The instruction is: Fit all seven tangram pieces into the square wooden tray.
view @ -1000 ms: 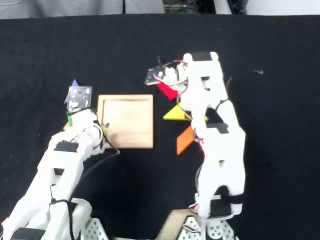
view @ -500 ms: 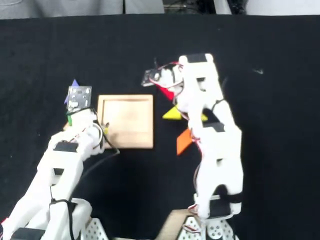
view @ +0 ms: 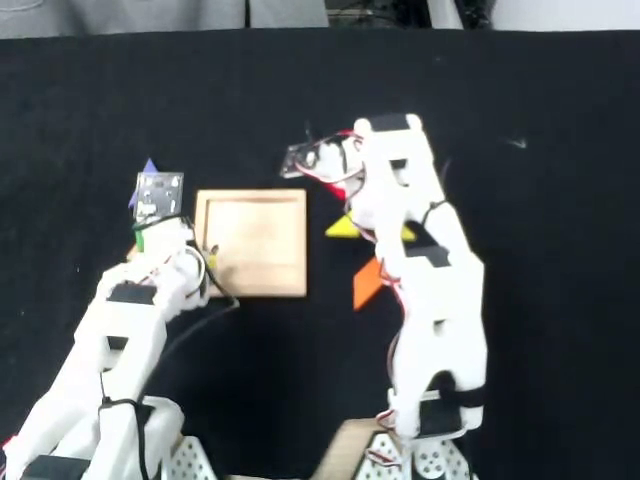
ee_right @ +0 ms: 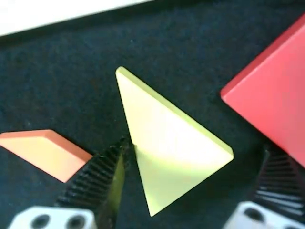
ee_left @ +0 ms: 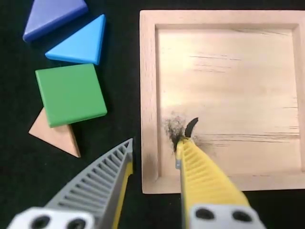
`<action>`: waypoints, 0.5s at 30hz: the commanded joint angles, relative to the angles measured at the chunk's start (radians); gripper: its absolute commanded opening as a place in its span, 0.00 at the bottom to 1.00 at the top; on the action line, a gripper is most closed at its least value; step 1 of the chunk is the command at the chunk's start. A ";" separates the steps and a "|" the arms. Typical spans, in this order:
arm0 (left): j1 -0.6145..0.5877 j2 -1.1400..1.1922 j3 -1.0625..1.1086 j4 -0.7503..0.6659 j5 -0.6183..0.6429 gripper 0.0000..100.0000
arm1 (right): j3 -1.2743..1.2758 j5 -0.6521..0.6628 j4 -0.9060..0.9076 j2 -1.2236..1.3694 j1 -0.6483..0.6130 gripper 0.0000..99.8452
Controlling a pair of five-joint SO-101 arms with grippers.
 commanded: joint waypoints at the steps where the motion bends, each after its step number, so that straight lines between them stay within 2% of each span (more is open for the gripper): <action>1: 0.012 0.002 -0.062 -0.025 0.011 0.15 | 0.002 -0.011 -0.021 -0.005 0.031 0.33; 5: 0.012 0.002 -0.064 -0.025 0.011 0.15 | 0.002 -0.009 -0.021 -0.005 0.025 0.22; 15: 0.012 0.002 -0.064 -0.025 0.011 0.15 | -0.016 -0.012 -0.015 -0.013 0.025 0.25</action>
